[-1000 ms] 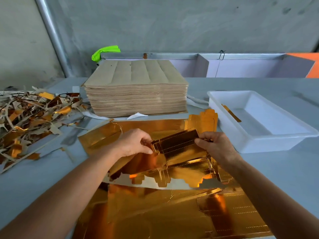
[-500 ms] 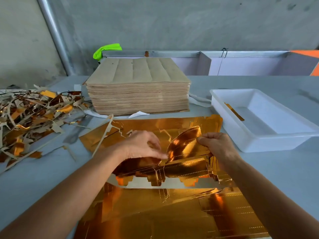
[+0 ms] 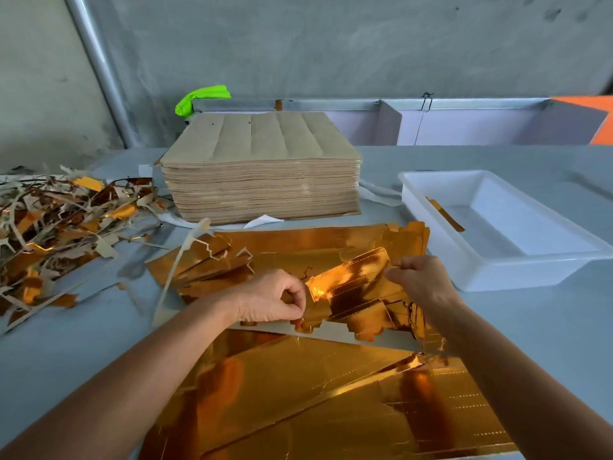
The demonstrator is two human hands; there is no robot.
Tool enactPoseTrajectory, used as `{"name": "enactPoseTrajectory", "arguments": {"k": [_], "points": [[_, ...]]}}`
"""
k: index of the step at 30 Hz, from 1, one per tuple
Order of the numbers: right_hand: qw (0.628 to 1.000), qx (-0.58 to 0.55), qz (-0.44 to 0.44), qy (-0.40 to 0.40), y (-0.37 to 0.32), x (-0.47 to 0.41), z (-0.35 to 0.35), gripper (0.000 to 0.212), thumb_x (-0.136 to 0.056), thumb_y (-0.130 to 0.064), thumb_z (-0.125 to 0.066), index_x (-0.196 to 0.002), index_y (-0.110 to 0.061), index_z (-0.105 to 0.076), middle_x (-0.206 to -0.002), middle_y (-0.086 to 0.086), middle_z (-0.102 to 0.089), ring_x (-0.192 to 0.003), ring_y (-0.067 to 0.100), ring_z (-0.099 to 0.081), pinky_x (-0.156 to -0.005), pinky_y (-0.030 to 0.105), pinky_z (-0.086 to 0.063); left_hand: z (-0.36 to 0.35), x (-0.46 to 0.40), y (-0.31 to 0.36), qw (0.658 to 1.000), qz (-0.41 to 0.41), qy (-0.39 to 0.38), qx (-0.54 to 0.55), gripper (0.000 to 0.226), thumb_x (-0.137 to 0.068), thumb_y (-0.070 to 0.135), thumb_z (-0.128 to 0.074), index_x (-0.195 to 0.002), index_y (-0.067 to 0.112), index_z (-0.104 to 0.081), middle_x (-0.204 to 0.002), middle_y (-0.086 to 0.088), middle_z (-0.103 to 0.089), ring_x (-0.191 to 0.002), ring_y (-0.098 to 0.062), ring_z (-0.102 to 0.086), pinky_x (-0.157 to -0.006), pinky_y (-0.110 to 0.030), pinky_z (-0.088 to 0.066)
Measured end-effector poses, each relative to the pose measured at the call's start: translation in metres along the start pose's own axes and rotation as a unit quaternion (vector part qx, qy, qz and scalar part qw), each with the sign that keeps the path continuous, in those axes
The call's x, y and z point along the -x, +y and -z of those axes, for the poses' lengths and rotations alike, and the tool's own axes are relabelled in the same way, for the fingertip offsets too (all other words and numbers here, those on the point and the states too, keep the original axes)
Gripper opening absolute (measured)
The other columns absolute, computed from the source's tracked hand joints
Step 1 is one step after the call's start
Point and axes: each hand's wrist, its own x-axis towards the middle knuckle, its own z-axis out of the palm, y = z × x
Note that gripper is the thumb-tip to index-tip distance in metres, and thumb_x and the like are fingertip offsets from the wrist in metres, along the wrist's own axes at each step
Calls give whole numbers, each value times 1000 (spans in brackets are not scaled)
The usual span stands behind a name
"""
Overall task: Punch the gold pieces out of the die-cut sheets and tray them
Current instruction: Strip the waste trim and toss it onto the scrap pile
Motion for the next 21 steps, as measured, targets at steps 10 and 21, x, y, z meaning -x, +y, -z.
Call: {"name": "enactPoseTrajectory", "arguments": {"k": [10,21], "points": [[974,159,157,-32,-10,7,20,10,-90,-17,-63,-81,-19,-67,-80,-1,-64,-75,13,-61,-60,22,-46,4,0,-1,993,11,108,-52,28,-83,23,-70,-104,27,-54,-111,12,-55,-104,-4,-52,-89,-23,-43],[977,125,163,-52,-9,5,21,13,-90,-18,-63,-78,-22,-66,-79,-2,-66,-74,12,-61,-61,23,-49,3,-13,-2,988,-20,92,-122,12,-92,19,-59,-96,21,-69,-97,6,-68,-101,-9,-56,-112,-43,-27]]}}
